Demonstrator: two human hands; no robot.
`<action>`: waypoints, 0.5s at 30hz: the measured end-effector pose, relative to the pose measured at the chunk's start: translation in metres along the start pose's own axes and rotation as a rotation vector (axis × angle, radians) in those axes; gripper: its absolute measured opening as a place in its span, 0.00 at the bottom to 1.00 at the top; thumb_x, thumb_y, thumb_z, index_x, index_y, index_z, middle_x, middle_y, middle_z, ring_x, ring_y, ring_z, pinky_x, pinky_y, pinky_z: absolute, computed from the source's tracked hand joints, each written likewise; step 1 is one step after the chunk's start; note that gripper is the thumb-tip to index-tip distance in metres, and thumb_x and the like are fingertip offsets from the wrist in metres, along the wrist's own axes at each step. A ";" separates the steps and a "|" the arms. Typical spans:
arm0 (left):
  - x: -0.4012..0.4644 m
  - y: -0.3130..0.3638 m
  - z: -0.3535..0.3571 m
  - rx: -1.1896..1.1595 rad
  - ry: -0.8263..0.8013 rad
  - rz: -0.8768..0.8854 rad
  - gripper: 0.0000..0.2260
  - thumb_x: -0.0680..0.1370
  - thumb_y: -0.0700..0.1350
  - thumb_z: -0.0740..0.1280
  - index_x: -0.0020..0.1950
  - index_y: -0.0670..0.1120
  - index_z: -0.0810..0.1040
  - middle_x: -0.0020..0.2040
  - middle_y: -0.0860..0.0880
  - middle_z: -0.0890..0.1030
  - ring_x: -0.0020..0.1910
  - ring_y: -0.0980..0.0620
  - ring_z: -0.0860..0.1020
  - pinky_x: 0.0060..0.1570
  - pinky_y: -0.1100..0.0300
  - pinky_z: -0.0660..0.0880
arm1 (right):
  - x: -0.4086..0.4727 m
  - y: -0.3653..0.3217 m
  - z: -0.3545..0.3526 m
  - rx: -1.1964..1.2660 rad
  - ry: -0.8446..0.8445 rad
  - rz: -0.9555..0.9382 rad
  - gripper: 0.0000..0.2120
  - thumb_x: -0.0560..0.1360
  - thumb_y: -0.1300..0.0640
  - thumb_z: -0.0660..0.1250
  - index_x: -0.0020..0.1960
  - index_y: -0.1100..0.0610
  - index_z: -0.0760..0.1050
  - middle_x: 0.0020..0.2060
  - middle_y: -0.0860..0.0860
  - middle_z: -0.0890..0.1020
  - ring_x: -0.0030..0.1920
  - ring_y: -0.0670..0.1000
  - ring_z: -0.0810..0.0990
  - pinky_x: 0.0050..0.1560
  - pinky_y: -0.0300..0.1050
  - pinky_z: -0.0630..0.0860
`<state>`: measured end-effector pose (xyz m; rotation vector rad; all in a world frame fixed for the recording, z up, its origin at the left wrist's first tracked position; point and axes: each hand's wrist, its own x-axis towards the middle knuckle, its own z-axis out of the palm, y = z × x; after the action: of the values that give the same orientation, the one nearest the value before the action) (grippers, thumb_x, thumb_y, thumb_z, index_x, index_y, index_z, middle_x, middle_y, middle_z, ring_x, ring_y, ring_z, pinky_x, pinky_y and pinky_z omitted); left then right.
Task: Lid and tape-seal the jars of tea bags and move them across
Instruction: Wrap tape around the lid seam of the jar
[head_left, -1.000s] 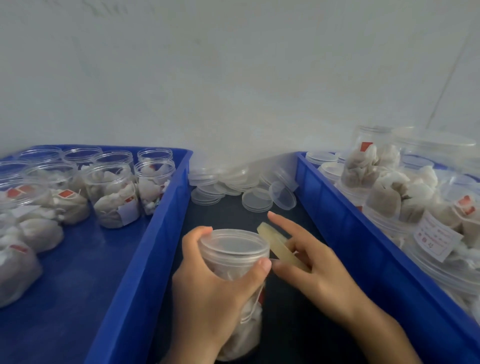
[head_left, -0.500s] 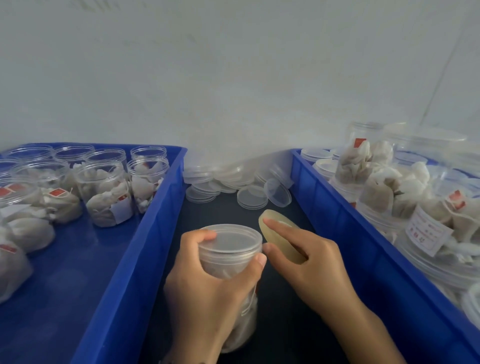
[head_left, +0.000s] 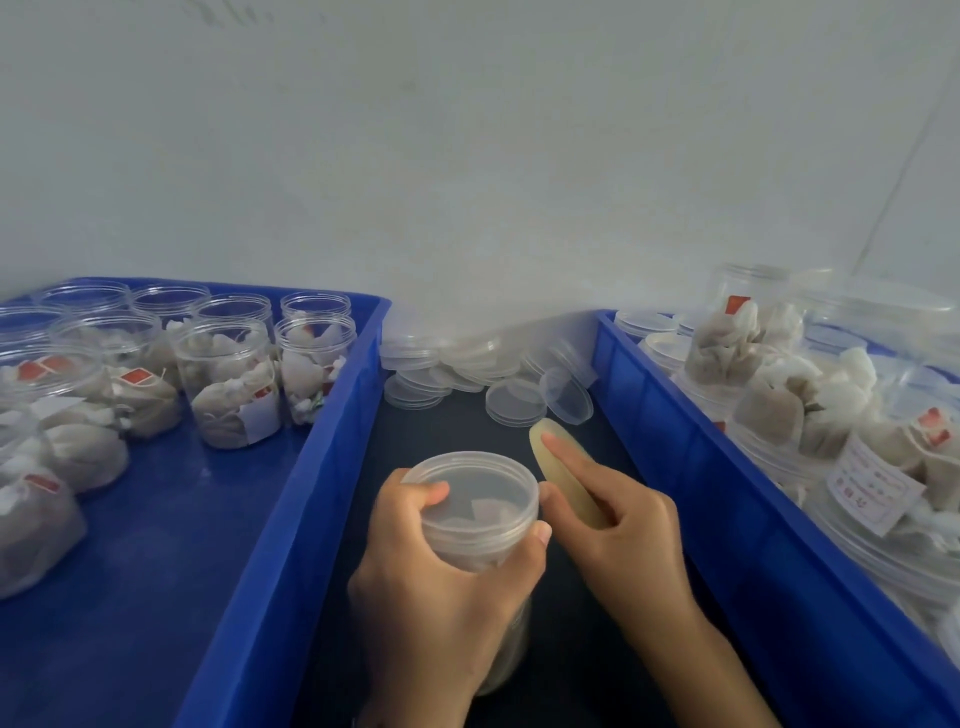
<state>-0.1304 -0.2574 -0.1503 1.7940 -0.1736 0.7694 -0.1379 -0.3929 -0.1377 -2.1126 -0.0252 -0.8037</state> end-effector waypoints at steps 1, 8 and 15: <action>0.001 0.000 0.000 0.002 0.000 0.017 0.30 0.52 0.69 0.68 0.48 0.61 0.63 0.50 0.70 0.69 0.45 0.74 0.69 0.40 0.73 0.66 | 0.001 0.001 0.001 0.020 -0.002 0.002 0.20 0.69 0.47 0.69 0.56 0.30 0.70 0.54 0.39 0.82 0.51 0.39 0.80 0.51 0.38 0.77; -0.022 0.010 0.003 0.002 -0.018 0.196 0.25 0.52 0.53 0.77 0.42 0.42 0.76 0.53 0.56 0.78 0.43 0.59 0.79 0.38 0.68 0.76 | 0.037 0.026 0.010 -0.082 -0.007 0.261 0.19 0.72 0.49 0.68 0.63 0.42 0.75 0.57 0.46 0.81 0.57 0.45 0.79 0.59 0.44 0.74; -0.016 -0.018 0.012 0.017 -0.122 0.087 0.27 0.50 0.30 0.82 0.40 0.48 0.76 0.44 0.56 0.82 0.35 0.58 0.80 0.31 0.64 0.76 | 0.058 0.024 0.040 -0.413 -0.418 0.220 0.17 0.71 0.36 0.63 0.58 0.37 0.66 0.46 0.43 0.80 0.44 0.46 0.79 0.45 0.49 0.78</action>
<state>-0.1294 -0.2658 -0.1758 1.8598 -0.3282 0.7249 -0.0635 -0.3943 -0.1399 -2.5858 0.1605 -0.2376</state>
